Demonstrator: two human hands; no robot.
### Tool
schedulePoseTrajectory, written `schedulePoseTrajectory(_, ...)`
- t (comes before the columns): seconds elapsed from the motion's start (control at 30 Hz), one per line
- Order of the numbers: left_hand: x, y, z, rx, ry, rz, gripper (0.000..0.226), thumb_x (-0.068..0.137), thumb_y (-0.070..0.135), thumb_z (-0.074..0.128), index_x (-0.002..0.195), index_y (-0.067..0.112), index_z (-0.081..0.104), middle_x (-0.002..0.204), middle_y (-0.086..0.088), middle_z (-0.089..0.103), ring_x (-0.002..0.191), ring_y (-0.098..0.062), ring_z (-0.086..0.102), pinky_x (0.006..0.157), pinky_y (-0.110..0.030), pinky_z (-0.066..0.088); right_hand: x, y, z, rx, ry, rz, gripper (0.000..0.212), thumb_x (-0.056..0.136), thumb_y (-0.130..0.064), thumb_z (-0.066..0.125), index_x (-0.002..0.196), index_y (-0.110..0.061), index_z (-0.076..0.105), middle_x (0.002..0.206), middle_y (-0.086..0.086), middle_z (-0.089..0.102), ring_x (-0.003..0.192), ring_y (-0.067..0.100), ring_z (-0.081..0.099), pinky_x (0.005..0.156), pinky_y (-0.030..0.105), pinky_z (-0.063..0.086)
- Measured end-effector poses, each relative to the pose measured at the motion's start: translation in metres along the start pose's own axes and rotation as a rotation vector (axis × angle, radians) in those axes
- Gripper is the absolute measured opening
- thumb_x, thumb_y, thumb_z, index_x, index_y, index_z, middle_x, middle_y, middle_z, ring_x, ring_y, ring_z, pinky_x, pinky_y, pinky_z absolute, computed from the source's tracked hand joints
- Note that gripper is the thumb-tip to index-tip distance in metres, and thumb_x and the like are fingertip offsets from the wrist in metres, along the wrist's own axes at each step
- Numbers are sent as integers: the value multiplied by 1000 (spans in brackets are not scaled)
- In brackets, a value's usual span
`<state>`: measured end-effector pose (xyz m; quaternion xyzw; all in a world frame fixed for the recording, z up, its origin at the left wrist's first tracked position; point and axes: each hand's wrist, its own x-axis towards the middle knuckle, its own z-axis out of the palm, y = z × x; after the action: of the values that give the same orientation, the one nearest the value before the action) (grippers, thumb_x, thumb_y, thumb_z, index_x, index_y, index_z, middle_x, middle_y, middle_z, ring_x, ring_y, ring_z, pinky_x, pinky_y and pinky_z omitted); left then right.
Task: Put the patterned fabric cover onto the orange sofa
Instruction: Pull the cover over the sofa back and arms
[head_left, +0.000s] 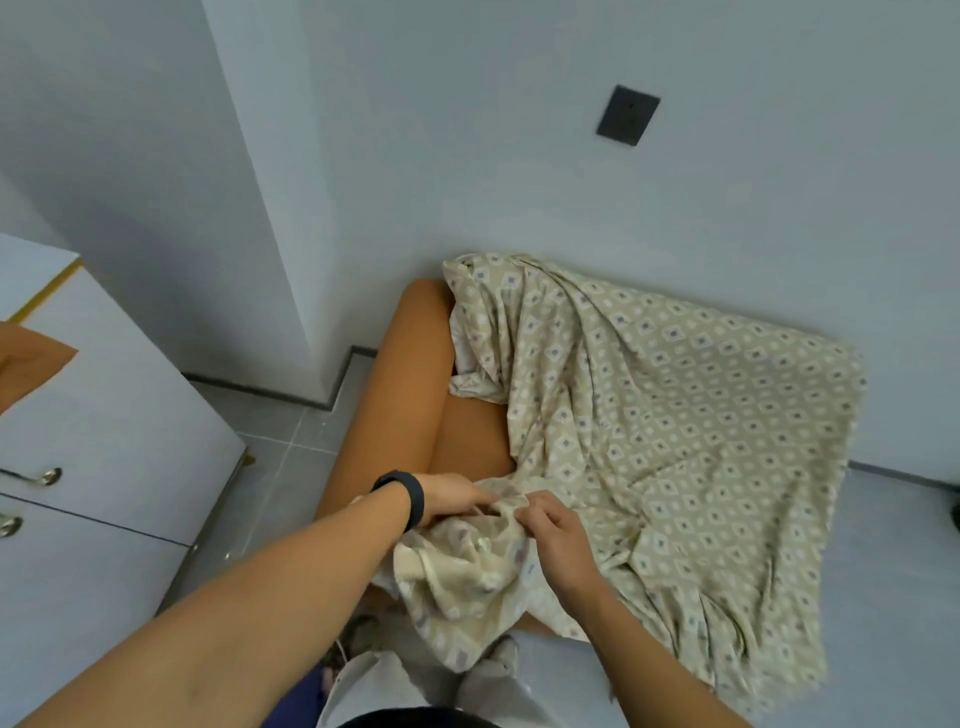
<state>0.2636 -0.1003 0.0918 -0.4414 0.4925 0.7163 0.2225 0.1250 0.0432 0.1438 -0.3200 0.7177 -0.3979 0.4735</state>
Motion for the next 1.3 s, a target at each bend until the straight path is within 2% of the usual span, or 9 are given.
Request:
schedulePoseTrajectory(0.23, 7, -2, 34, -10, 200, -49, 56, 80, 71, 65, 104, 20, 68, 102, 1, 70, 86, -17, 63, 75, -30, 51, -4, 24, -25, -55, -85, 7, 42, 89, -8, 64, 57, -15, 36, 62, 0, 38, 63, 12, 36, 64, 30, 32)
schedulePoseTrajectory(0.37, 18, -14, 54, -212, 366, -34, 17, 90, 22, 68, 83, 8, 61, 62, -3, 58, 48, -14, 51, 48, -25, 42, -15, 30, -15, -105, -248, -44, 43, 88, -8, 64, 60, -9, 31, 65, 4, 32, 63, 14, 32, 62, 25, 29)
schedulePoseTrajectory(0.5, 16, -21, 62, -385, 573, 169, 18, 91, 19, 64, 90, 5, 76, 90, -15, 72, 77, -22, 62, 70, -33, 52, -7, 37, -25, -403, -461, 118, 43, 86, -27, 60, 46, -17, 45, 53, -5, 48, 54, 16, 42, 61, 37, 41)
schedulePoseTrajectory(0.6, -11, -19, 73, -637, 401, 367, 26, 88, 1, 50, 76, 12, 70, 81, -8, 63, 78, -21, 58, 69, -32, 49, 12, 28, -33, -405, -276, 185, 51, 96, -46, 51, 64, -15, 75, 72, -1, 75, 72, 21, 67, 82, 39, 56)
schedulePoseTrajectory(0.67, -32, -15, 81, -751, 164, 451, 25, 83, -3, 47, 74, 13, 64, 76, -8, 55, 70, -20, 55, 63, -30, 47, 31, 19, -32, -227, -162, 309, 56, 97, -57, 49, 78, -9, 72, 74, 0, 74, 61, 16, 57, 60, 30, 47)
schedulePoseTrajectory(0.87, -54, -23, 92, -499, 70, 487, 11, 83, 7, 60, 89, 9, 69, 82, -5, 64, 71, -15, 55, 65, -25, 46, 55, 4, 0, -297, -343, 415, 25, 92, -18, 51, 67, -15, 54, 61, 1, 48, 54, 12, 38, 51, 27, 30)
schedulePoseTrajectory(1.0, -43, -33, 72, -327, 549, 343, 21, 101, 32, 52, 116, 22, 63, 92, -5, 67, 67, -14, 56, 55, -28, 41, 38, -12, 4, -152, -231, 30, 34, 96, -17, 50, 63, -17, 42, 61, -6, 44, 63, 9, 44, 62, 26, 36)
schedulePoseTrajectory(1.13, -20, -27, 53, 129, 640, 330, 66, 90, 40, 60, 150, 34, 32, 135, 7, 43, 119, -14, 48, 99, -37, 48, 19, -25, -9, -45, -285, -123, 39, 94, -8, 55, 62, -19, 34, 63, -8, 38, 61, 6, 39, 61, 23, 35)
schedulePoseTrajectory(1.3, 9, 5, 52, 546, 683, 304, 21, 96, 36, 51, 112, 28, 62, 109, 1, 68, 98, -24, 62, 89, -41, 51, 6, -25, -43, 53, -297, -159, 32, 81, -10, 50, 60, -20, 28, 61, -6, 29, 57, 7, 27, 54, 22, 26)
